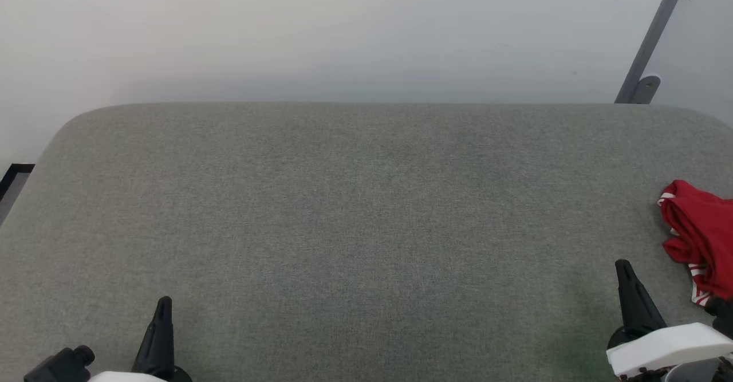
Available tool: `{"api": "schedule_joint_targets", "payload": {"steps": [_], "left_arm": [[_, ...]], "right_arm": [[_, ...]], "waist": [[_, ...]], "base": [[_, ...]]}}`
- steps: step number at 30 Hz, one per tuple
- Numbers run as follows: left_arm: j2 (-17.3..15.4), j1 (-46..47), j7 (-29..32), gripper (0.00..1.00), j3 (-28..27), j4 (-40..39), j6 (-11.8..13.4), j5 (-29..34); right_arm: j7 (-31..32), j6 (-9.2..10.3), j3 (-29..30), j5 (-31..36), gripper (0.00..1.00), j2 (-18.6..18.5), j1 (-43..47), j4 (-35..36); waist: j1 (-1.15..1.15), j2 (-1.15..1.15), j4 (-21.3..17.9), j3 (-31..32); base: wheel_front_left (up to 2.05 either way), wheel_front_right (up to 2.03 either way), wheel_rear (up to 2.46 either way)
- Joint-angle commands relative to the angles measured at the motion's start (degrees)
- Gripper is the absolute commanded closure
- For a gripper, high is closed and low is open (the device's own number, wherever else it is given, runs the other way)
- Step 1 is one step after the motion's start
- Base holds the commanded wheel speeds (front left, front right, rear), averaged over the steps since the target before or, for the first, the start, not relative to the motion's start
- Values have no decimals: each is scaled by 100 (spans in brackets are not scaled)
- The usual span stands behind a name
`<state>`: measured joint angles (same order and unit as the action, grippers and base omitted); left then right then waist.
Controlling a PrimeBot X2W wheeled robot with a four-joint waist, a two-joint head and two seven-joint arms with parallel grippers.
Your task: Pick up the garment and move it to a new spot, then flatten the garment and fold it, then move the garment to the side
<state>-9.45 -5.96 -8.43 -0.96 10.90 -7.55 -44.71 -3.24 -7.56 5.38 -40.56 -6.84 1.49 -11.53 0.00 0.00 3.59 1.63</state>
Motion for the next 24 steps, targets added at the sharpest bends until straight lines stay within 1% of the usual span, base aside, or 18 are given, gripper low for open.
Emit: {"api": "schedule_joint_targets", "payload": {"steps": [1,24], "left_arm": [[-29,177,50,100,-50,-52,3,-195],[174,533,502,100,-198,59,5,-1695]], "right_arm": [[31,3,13,-189,100,-6,-173,59],[339,5,49,-1806,100,125,-386,-35]], "waist": [[0,0,-4,-2],[0,0,-88,-44]], "base": [[0,0,0],[0,0,0]]}}
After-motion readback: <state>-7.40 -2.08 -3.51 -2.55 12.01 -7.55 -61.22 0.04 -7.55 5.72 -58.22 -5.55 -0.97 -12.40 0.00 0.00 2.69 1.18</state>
